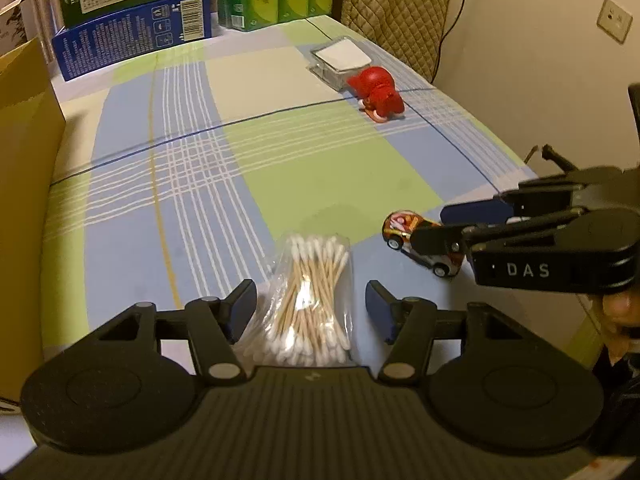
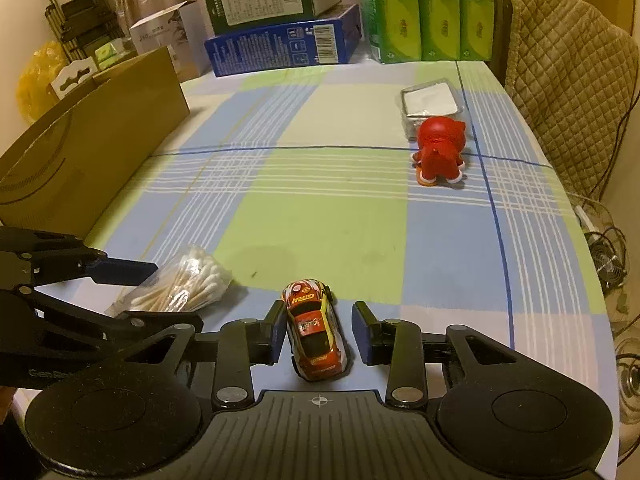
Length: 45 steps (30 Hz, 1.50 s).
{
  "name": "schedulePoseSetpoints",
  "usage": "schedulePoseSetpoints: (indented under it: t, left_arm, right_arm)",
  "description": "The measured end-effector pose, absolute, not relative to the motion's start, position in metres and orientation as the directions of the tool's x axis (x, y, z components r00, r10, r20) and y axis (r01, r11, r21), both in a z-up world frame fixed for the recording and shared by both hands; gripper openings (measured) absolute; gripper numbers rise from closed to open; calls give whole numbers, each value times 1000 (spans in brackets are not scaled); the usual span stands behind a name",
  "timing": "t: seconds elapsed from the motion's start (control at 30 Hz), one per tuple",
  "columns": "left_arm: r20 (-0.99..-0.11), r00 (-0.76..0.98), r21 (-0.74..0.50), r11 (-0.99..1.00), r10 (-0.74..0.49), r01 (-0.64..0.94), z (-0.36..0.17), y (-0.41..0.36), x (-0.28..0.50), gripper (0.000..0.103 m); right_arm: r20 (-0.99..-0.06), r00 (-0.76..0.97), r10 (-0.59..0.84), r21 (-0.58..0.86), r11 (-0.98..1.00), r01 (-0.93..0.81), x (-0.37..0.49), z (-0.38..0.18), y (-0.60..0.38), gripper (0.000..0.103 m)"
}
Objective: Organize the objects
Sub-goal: 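Lift the cotton swab bag and toy car off the table with both tools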
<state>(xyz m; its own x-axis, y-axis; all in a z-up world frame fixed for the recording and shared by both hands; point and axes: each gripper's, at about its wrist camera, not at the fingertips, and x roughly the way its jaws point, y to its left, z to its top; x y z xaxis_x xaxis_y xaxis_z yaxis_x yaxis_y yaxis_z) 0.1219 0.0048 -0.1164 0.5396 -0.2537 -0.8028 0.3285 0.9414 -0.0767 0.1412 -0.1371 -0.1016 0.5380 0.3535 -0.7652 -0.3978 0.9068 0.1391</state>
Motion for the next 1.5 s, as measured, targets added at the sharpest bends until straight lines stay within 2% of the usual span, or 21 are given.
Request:
schedulePoseSetpoints:
  t: [0.1, 0.23, 0.33, 0.6, 0.63, 0.67, 0.93, 1.2, 1.5]
  left_arm:
    - [-814, 528, -70, 943, -243, 326, -120, 5, 123, 43]
    - [-821, 515, -89, 947, -245, 308, -122, 8, 126, 36]
    - [-822, 515, -95, 949, -245, 300, -124, 9, 127, 35]
    - [-815, 524, -106, 953, -247, 285, -124, 8, 128, 33]
    - [-815, 524, -105, 953, -246, 285, -124, 8, 128, 33]
    - [-815, 524, -105, 953, -247, 285, -124, 8, 128, 33]
    - [-811, 529, -128, 958, -251, 258, -124, 14, 129, 25]
    - [-808, 525, -165, 958, -267, 234, -120, 17, 131, 23]
    - [-781, 556, -181, 955, -285, 235, -84, 16, 123, 23]
  right_arm:
    - [-765, 540, 351, 122, 902, -414, 141, -102, -134, 33]
    - [-769, 531, 355, 115, 895, -431, 143, -104, -129, 33]
    - [-772, 525, 359, 122, 894, -431, 144, -106, -128, 33]
    - [-781, 544, 306, -2, 870, -493, 136, -111, -114, 32]
    - [-781, 547, 301, -16, 867, -498, 136, -112, -112, 32]
    - [-780, 552, 294, -25, 867, -498, 135, -112, -111, 27]
    - [-765, 566, 308, 8, 883, -470, 135, -108, -115, 26]
    - [-749, 581, 318, 63, 907, -416, 137, -98, -125, 26]
    - [-737, 594, 323, 150, 935, -322, 116, -58, -138, 26]
